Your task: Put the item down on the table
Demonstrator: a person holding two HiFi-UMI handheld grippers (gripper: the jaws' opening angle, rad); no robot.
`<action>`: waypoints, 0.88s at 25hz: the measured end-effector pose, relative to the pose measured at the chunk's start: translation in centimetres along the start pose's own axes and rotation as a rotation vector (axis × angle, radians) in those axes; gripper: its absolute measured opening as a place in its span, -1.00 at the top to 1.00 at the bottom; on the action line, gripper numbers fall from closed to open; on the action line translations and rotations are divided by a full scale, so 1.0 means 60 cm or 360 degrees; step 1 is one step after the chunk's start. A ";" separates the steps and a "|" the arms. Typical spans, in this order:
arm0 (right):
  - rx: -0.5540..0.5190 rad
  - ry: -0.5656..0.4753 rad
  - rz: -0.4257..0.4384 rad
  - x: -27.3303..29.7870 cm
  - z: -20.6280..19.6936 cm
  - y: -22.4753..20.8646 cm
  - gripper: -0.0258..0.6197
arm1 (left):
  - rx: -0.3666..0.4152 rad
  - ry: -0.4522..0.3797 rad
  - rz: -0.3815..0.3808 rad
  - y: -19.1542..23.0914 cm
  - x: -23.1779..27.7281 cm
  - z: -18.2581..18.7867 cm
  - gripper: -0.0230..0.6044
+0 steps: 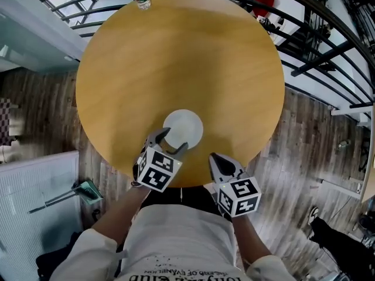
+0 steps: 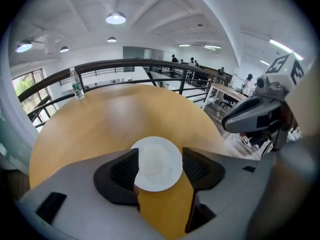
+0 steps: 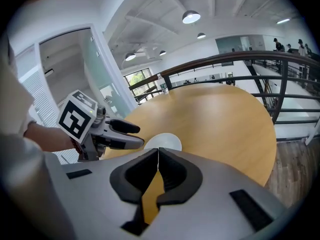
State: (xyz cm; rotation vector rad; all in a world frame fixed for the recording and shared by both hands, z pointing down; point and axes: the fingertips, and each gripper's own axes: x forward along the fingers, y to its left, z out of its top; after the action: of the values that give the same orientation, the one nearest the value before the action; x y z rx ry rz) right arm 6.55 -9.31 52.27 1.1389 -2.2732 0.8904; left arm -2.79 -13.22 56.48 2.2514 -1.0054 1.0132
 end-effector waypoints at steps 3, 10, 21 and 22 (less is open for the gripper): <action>-0.0037 -0.0010 0.0019 -0.012 0.002 0.024 0.84 | -0.0025 -0.0084 0.0040 -0.003 -0.048 0.000 0.14; -0.0134 -0.0069 0.0048 -0.034 0.027 0.075 0.84 | -0.0127 -0.0239 0.0077 -0.019 -0.139 0.004 0.60; -0.0238 -0.0148 0.0065 -0.053 0.056 0.113 0.84 | -0.0204 -0.0345 0.0093 -0.048 -0.210 -0.017 0.82; -0.0241 -0.0154 0.0070 -0.053 0.056 0.115 0.84 | -0.0205 -0.0348 0.0092 -0.049 -0.212 -0.017 0.84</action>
State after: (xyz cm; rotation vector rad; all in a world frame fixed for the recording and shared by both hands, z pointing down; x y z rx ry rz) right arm 2.34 -6.89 45.52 1.0905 -2.4062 0.6793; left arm -6.78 -5.27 46.86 2.2720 -1.1972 0.7132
